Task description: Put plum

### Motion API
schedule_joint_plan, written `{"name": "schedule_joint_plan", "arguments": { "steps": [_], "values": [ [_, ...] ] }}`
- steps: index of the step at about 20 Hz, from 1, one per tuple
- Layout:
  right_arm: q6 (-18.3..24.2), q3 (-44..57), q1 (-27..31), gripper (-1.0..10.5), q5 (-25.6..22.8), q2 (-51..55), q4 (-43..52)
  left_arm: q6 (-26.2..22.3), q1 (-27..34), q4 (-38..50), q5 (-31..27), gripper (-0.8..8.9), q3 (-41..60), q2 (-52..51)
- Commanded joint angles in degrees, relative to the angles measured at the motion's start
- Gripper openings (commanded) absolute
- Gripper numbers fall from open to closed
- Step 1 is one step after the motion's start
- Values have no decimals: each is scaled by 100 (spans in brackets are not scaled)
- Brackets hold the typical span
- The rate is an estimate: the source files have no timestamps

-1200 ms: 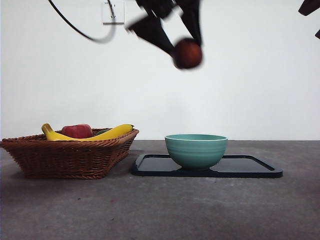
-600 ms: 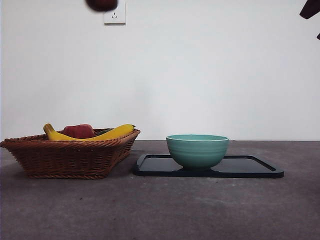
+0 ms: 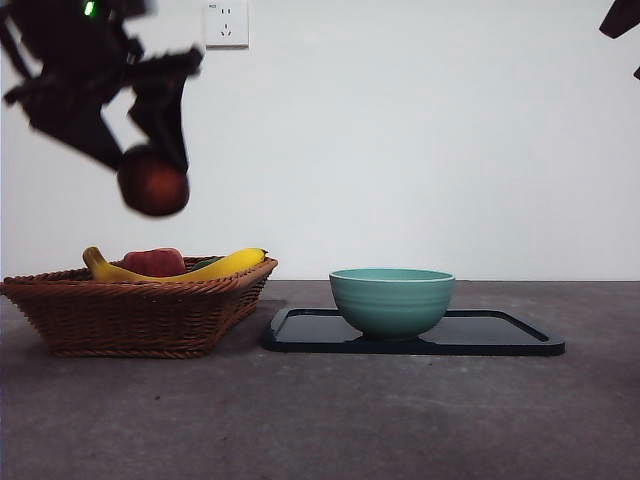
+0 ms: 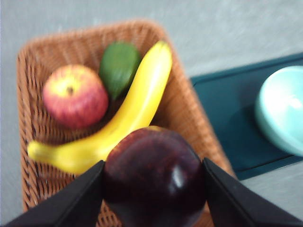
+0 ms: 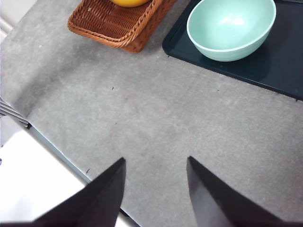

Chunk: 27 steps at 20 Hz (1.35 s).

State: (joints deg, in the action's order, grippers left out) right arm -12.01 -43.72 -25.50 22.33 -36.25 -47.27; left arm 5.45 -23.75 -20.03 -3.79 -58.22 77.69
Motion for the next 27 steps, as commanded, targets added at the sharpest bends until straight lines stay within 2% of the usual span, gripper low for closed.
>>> {"name": "schedule_joint_plan", "arguments": {
  "steps": [1, 4, 7, 14, 19, 20, 23, 27],
  "values": [
    [50, -37, -35, 207, -9, -33, 50, 20, 136, 479, 275, 221, 337, 35],
    [50, -37, -35, 207, -33, -33, 52, 39, 358, 828, 688, 221, 726, 133],
    [50, -37, -35, 207, -44, -33, 57, 11, 431, 949, 839, 221, 778, 437],
    [42, -37, -35, 207, -140, -33, 50, -31, 431, 1519, 896, 221, 778, 1276],
    [22, -37, -35, 207, -140, -33, 50, -162, 428, 1692, 892, 223, 778, 1379],
    [22, -37, -35, 207, -140, -33, 50, -175, 428, 1687, 892, 230, 778, 1379],
    [22, -37, -35, 207, -140, -33, 52, -345, 428, 1655, 892, 367, 778, 1379],
    [22, -37, -35, 207, -140, -33, 52, -343, 422, 1602, 892, 379, 778, 1379]
  ]
}}
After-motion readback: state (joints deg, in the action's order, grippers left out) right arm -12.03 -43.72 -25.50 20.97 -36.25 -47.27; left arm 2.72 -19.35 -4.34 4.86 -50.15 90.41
